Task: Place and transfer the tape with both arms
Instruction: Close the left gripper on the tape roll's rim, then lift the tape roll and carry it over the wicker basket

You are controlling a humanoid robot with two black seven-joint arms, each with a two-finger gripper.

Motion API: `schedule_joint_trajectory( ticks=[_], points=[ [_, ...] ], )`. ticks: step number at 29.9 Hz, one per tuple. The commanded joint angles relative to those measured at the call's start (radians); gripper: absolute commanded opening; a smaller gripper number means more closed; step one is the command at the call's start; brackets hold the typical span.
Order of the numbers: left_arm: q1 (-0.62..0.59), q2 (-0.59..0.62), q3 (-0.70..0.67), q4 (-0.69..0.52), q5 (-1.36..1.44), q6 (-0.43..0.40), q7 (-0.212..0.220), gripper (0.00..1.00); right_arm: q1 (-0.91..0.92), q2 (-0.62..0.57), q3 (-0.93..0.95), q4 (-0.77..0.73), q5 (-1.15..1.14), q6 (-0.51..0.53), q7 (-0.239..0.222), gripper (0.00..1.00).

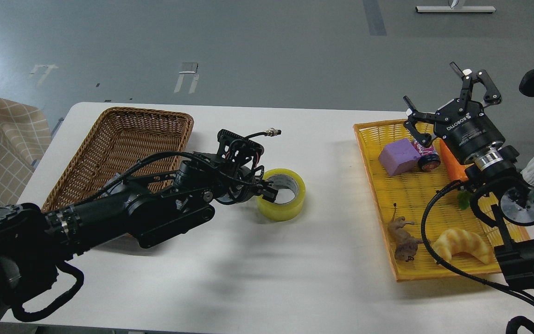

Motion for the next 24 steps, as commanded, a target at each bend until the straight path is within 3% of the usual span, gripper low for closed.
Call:
schedule_joint_trajectory(
  ticks=[1, 15, 24],
  points=[
    [-0.002, 0.001, 0.000, -0.005, 0.002, 0.000, 0.000, 0.00, 0.002, 0.000, 0.000, 0.002, 0.000, 0.000, 0.000, 1.00],
    [-0.058, 0.093, -0.012, -0.083, -0.031, 0.000, -0.008, 0.00, 0.005, 0.000, 0.000, 0.006, 0.000, 0.000, 0.000, 1.00],
    [-0.229, 0.204, -0.012, -0.095, -0.186, 0.000, -0.014, 0.00, 0.005, 0.002, 0.000, 0.006, 0.002, 0.000, 0.000, 1.00]
  ],
)
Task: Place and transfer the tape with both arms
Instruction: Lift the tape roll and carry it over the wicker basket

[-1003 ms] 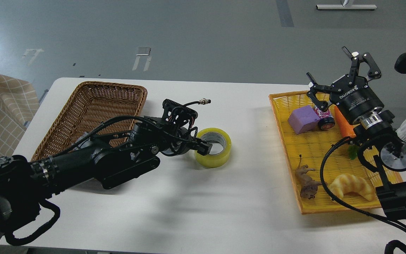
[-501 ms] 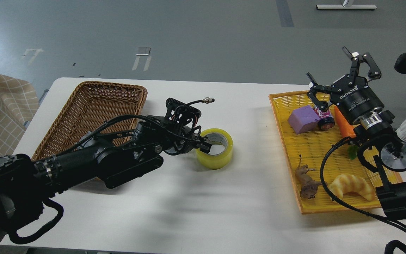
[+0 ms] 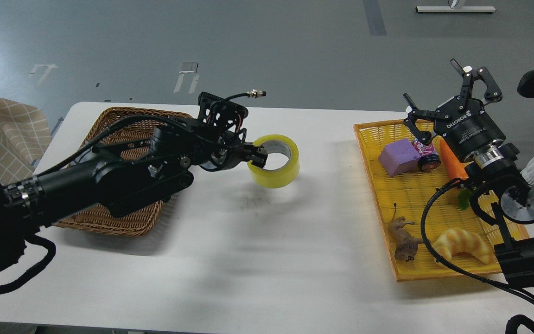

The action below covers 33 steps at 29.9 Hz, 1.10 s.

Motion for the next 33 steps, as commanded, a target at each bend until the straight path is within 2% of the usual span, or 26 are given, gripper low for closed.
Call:
schedule_joint_trajectory(
  ticks=[1, 18, 26, 33],
  points=[
    [-0.055, 0.039, 0.001, 0.001, -0.040, 0.000, -0.003, 0.00, 0.000, 0.000, 0.000, -0.003, 0.000, 0.000, 0.000, 1.00],
    [-0.089, 0.269, 0.007, 0.012, -0.045, 0.000, -0.009, 0.00, 0.008, -0.001, 0.000, -0.006, 0.000, 0.000, -0.002, 1.00],
    [-0.054, 0.385, 0.016, 0.045, -0.046, 0.000, -0.014, 0.00, 0.012, 0.006, -0.001, -0.006, 0.000, 0.000, -0.002, 1.00],
    [0.007, 0.413, 0.012, 0.100, -0.046, 0.000, -0.037, 0.00, 0.014, 0.006, -0.001, -0.007, 0.000, 0.000, -0.002, 1.00]
  ],
)
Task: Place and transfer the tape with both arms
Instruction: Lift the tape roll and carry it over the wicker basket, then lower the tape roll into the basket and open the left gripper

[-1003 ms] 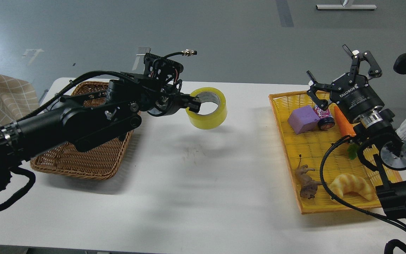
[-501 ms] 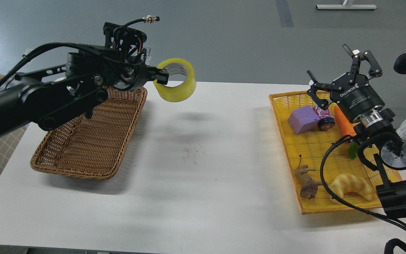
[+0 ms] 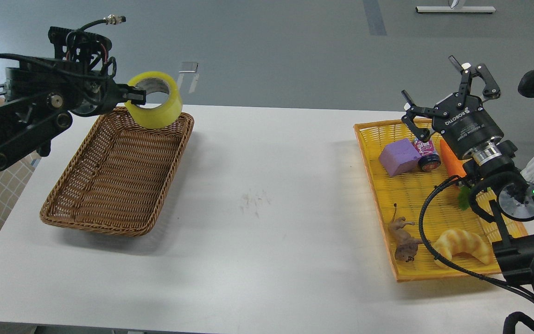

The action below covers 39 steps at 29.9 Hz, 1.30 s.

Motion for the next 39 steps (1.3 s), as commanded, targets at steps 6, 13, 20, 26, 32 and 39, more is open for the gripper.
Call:
schedule_joint_trajectory(
  ticks=[6, 13, 20, 26, 32, 39],
  points=[
    [0.097, 0.015, -0.014, 0.064, 0.000, 0.000, -0.015, 0.00, 0.000, 0.002, 0.000, -0.001, 0.000, 0.000, 0.000, 1.00],
    [0.160, 0.004, -0.015, 0.099, -0.001, 0.000, -0.018, 0.00, 0.000, 0.000, 0.000, -0.001, 0.000, 0.000, 0.000, 1.00],
    [0.191, -0.002, -0.009, 0.104, -0.008, 0.000, -0.043, 0.00, -0.001, 0.000, 0.000, -0.001, 0.000, 0.000, 0.000, 1.00],
    [0.209, -0.006, -0.003, 0.105, -0.047, 0.000, -0.043, 0.00, -0.003, 0.000, 0.000, -0.001, 0.000, 0.000, 0.000, 1.00],
    [0.223, -0.011, -0.004, 0.124, -0.051, 0.000, -0.043, 0.00, -0.005, 0.000, 0.000, -0.001, 0.000, 0.000, 0.000, 1.00],
    [0.223, -0.026, -0.007, 0.125, -0.055, 0.000, -0.035, 0.10, -0.005, 0.000, 0.000, -0.003, 0.000, 0.000, 0.000, 1.00]
  ],
)
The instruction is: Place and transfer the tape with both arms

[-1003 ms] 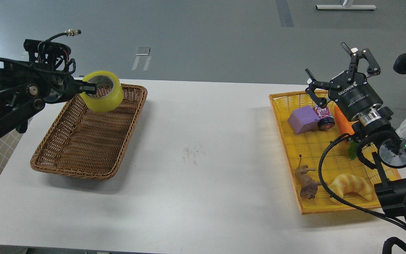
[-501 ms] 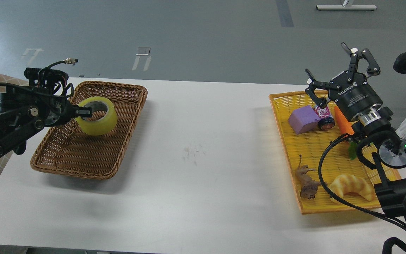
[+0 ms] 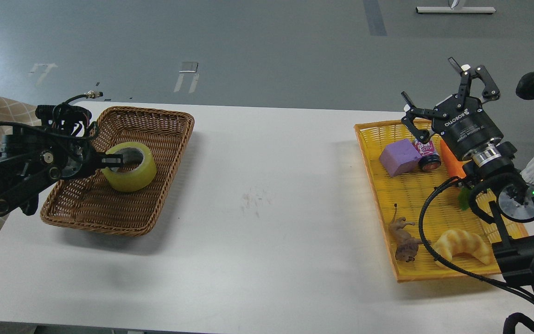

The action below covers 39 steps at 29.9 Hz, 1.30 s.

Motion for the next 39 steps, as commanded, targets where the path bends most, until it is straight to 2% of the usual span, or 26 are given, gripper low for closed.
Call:
schedule_joint_trajectory(
  ticks=[1, 2, 4, 5, 6, 12, 23, 27, 31, 33, 39],
  points=[
    [0.000, -0.011, -0.001, 0.000, -0.012, 0.000, 0.007, 0.50, 0.000, 0.000, 0.000, -0.001, 0.000, 0.000, 0.000, 1.00],
    [0.000, -0.016, -0.001, 0.000, -0.021, 0.000, 0.007, 0.61, 0.000, 0.000, -0.001, -0.001, 0.000, 0.000, 0.000, 1.00],
    [0.000, -0.016, 0.000, 0.000, -0.032, 0.000, 0.007, 0.64, 0.000, 0.000, 0.000, -0.001, 0.000, 0.000, 0.000, 1.00],
    [-0.001, -0.016, -0.001, 0.000, -0.041, 0.000, 0.005, 0.70, 0.000, 0.002, 0.000, 0.000, 0.000, 0.000, 0.000, 1.00],
    [-0.001, -0.016, -0.003, 0.000, -0.044, 0.000, 0.005, 0.72, 0.000, 0.002, 0.000, 0.000, 0.000, 0.000, 0.000, 1.00],
    [-0.018, -0.006, -0.013, -0.004, -0.085, 0.000, 0.001, 0.77, 0.000, 0.002, 0.000, 0.000, 0.000, 0.000, 0.000, 1.00],
    [-0.200, 0.000, -0.047, -0.006, -0.415, 0.000, -0.004, 0.79, 0.009, 0.002, 0.000, 0.003, 0.000, 0.000, 0.002, 1.00],
    [-0.211, -0.014, -0.194, -0.006, -0.609, 0.000, -0.006, 0.90, 0.020, 0.000, 0.000, 0.008, 0.000, 0.000, 0.003, 1.00],
    [-0.210, -0.049, -0.318, -0.006, -0.746, 0.000, -0.004, 0.97, 0.034, -0.005, 0.003, 0.008, 0.000, 0.000, 0.003, 1.00],
    [-0.199, -0.077, -0.409, -0.003, -0.861, 0.000, -0.004, 0.98, 0.044, -0.008, 0.003, 0.009, 0.000, 0.000, 0.003, 1.00],
    [-0.178, -0.152, -0.504, 0.015, -1.096, 0.000, -0.006, 0.98, 0.092, -0.009, 0.003, 0.006, -0.002, 0.000, 0.003, 1.00]
  ],
)
